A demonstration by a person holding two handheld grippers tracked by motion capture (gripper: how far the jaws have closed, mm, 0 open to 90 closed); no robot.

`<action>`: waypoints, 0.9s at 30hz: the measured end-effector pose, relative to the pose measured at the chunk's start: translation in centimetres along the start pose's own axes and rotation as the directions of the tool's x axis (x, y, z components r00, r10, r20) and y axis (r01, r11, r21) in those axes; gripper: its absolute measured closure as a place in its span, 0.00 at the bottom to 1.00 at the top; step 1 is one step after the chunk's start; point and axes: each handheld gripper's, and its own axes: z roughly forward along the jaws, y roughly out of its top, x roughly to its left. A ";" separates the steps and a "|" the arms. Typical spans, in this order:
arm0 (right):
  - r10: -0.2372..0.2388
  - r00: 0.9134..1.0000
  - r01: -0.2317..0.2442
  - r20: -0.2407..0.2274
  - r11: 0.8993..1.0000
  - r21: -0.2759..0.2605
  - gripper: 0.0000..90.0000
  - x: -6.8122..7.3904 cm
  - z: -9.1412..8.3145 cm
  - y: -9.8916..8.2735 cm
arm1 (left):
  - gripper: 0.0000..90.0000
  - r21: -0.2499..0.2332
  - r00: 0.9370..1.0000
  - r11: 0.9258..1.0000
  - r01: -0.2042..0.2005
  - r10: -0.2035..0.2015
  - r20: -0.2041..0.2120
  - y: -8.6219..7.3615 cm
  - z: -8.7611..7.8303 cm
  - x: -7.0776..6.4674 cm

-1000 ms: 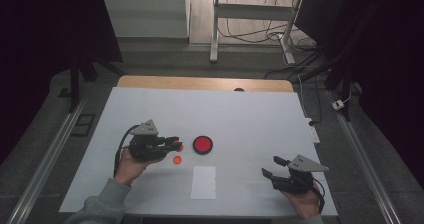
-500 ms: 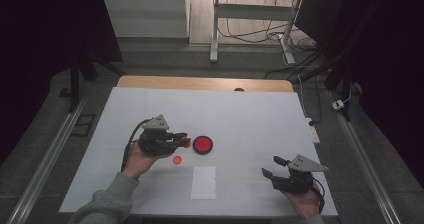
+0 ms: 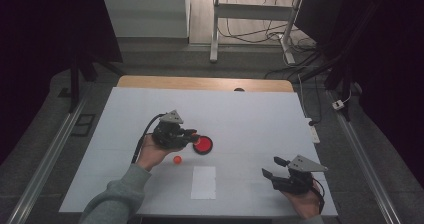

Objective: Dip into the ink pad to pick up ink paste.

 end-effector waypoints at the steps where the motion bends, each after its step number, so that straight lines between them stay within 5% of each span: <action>1: -0.001 1.000 0.001 0.000 1.000 0.000 0.38 0.0 0.0 0.0 | 0.81 0.004 1.000 1.000 0.000 0.000 -0.003 0.0 0.3 0.1; 27: 0.001 1.000 -0.001 0.005 1.000 0.007 0.38 -0.1 0.0 -0.3 | 0.81 0.072 1.000 0.997 0.007 -0.005 -0.029 -0.4 5.1 1.7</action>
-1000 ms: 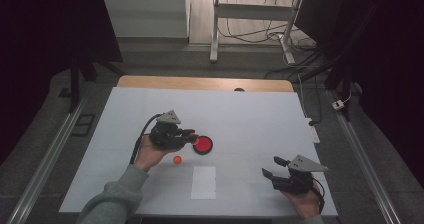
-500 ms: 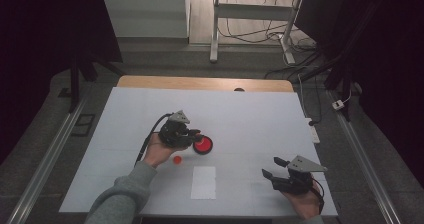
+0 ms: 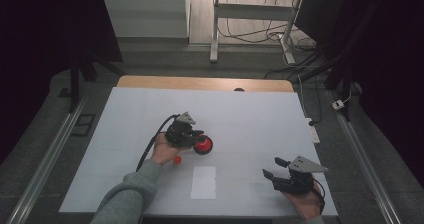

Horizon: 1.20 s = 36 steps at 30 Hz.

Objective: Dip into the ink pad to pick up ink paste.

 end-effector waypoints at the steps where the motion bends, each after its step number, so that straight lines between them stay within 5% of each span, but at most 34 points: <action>1: 0.000 1.000 0.000 -0.001 1.000 0.000 0.38 0.0 0.0 0.0 | 0.81 0.000 1.000 1.000 0.001 -0.001 -0.001 0.0 0.1 0.0; 27: -0.004 1.000 0.004 0.003 1.000 0.005 0.38 0.0 0.0 -0.1 | 0.81 0.038 1.000 0.999 -0.003 0.004 -0.029 -1.1 2.2 0.4; 36: -0.004 1.000 0.004 0.001 1.000 0.005 0.38 0.0 0.1 -0.1 | 0.81 0.057 0.997 0.998 -0.038 0.041 -0.064 -1.0 2.2 -0.3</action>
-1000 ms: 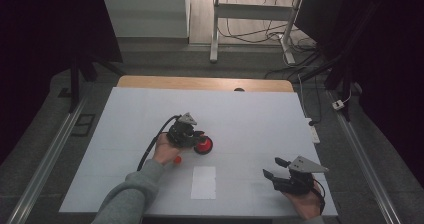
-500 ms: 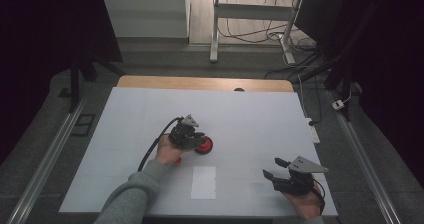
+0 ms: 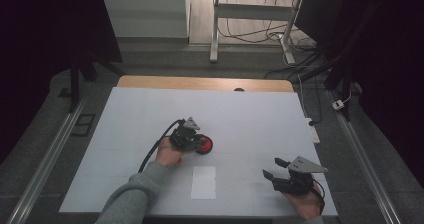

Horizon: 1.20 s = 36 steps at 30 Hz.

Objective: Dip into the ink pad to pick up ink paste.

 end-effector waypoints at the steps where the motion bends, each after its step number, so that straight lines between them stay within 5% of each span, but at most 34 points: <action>1: -0.001 1.000 0.001 0.002 1.000 0.001 0.38 0.0 0.0 0.0 | 0.81 0.000 1.000 1.000 0.000 0.000 -0.002 0.0 0.0 0.0; 36: 0.000 1.000 0.000 0.012 1.000 -0.005 0.38 0.0 -0.2 0.0 | 0.81 0.005 1.000 1.000 0.027 -0.027 -0.011 -0.2 0.0 -0.2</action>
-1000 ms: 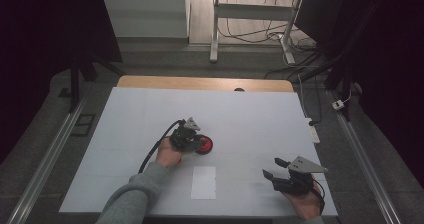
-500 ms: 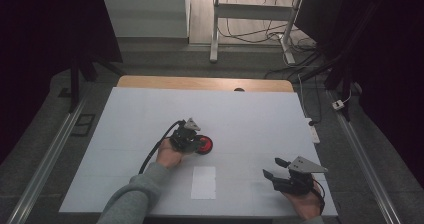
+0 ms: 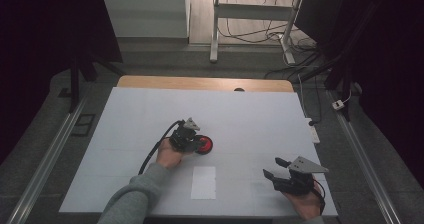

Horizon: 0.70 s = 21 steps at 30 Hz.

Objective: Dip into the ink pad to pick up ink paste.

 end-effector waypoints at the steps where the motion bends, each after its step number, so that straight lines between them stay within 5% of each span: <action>1: 0.000 1.000 0.000 0.001 1.000 -0.001 0.38 0.0 0.0 0.0 | 0.81 0.000 1.000 1.000 -0.001 0.001 -0.002 0.0 0.0 0.0; 6: -0.001 1.000 0.001 -0.003 1.000 0.001 0.38 0.0 0.0 0.0 | 0.81 0.001 1.000 1.000 -0.010 0.010 -0.007 0.1 -0.1 -0.1; 12: 0.001 1.000 -0.001 -0.002 1.000 -0.003 0.38 -0.1 0.0 0.0 | 0.81 -0.106 0.999 0.994 0.002 -0.005 -0.032 1.2 -3.1 0.7; 21: -0.002 1.000 0.002 -0.001 1.000 -0.002 0.38 0.1 0.0 0.0 | 0.81 -0.037 0.999 0.999 -0.023 0.022 -0.027 1.2 -1.7 0.5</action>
